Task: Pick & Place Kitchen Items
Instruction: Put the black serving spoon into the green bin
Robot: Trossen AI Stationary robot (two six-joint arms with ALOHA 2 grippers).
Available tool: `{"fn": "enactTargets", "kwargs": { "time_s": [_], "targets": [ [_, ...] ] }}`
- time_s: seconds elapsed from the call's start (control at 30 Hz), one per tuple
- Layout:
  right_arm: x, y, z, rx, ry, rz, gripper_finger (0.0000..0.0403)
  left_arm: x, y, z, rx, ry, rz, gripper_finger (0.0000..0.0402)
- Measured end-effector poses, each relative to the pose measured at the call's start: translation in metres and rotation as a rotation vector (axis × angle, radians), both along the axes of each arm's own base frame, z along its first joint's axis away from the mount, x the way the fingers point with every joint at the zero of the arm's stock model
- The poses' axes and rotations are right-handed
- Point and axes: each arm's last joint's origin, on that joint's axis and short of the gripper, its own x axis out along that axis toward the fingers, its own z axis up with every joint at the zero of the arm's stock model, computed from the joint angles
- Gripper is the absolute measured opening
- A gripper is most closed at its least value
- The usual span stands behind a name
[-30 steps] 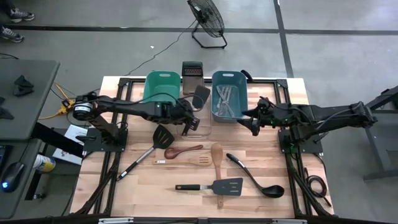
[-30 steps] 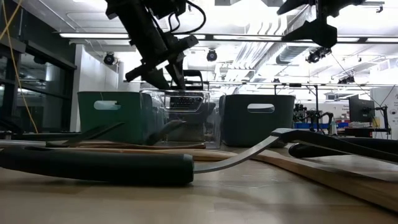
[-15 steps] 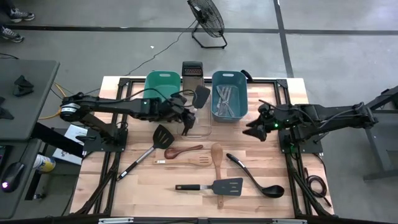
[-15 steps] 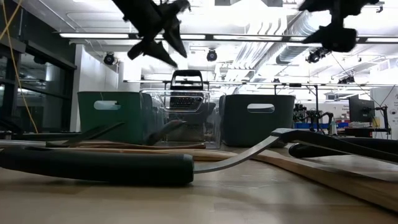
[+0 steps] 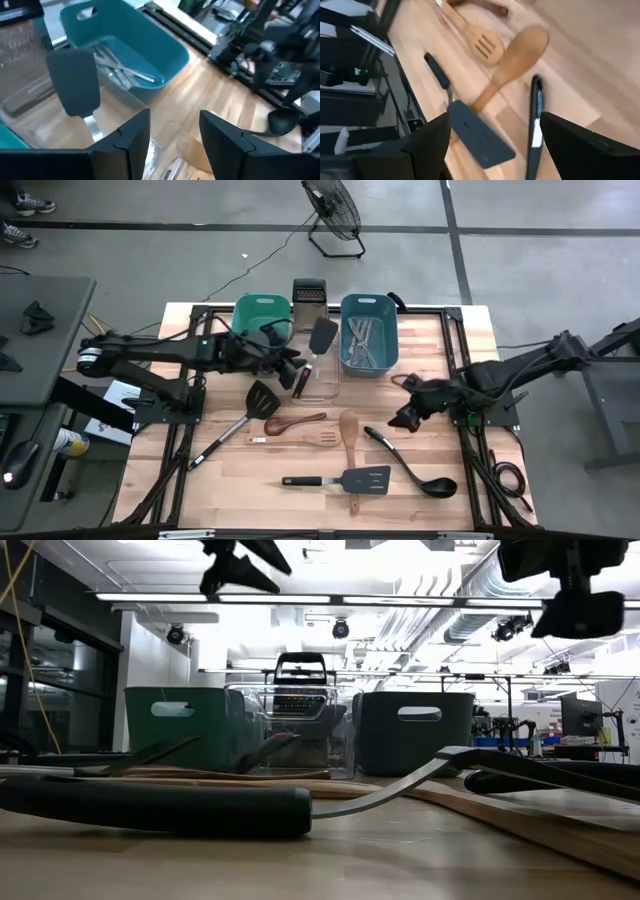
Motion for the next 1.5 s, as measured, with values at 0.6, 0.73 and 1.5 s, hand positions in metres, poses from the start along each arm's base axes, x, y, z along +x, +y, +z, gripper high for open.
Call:
{"fn": "enactTargets", "kwargs": {
  "time_s": [0.6,0.73,1.5],
  "targets": [
    [0.055,0.051,-0.020,-0.024,0.477,0.040,0.0242,-0.015,-0.006,0.007,-0.018,0.021,-0.207,0.0168],
    [0.061,0.056,-0.036,-0.018,0.596,0.033,0.0232,-0.016,-0.006,0.008,-0.003,0.022,-0.228,0.0168],
    [0.078,0.063,-0.075,-0.200,0.659,0.071,0.0231,-0.021,-0.007,0.010,0.047,0.032,-0.289,0.0168]
  ]
}}
